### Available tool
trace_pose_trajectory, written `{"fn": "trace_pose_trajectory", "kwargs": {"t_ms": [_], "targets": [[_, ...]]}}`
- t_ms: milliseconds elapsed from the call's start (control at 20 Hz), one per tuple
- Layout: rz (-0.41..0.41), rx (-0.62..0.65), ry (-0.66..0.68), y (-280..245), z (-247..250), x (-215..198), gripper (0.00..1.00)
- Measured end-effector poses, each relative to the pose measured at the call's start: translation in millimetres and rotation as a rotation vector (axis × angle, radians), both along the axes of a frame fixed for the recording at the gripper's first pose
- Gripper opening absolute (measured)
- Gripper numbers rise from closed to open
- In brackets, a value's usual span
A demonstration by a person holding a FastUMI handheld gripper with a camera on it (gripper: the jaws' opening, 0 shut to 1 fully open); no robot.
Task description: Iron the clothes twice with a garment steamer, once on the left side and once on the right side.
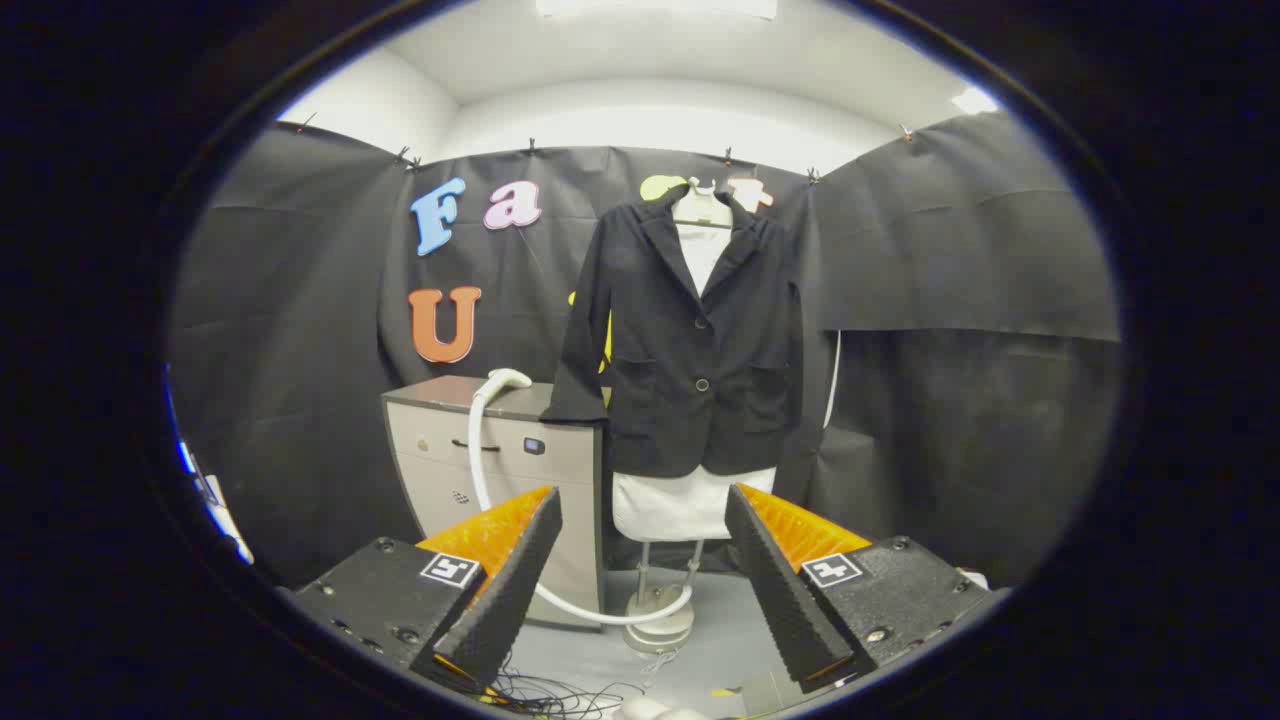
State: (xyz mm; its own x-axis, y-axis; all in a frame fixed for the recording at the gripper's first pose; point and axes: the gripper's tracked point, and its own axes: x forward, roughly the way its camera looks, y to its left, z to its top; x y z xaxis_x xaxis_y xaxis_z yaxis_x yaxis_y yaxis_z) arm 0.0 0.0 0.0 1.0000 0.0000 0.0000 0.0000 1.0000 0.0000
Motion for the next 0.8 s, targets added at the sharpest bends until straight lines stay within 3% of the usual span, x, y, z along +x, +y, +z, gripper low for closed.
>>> {"fn": "trace_pose_trajectory", "kwargs": {"t_ms": [800], "targets": [[-0.003,0.013,0.019,23.9,3.4,16.4,1.0]]}}
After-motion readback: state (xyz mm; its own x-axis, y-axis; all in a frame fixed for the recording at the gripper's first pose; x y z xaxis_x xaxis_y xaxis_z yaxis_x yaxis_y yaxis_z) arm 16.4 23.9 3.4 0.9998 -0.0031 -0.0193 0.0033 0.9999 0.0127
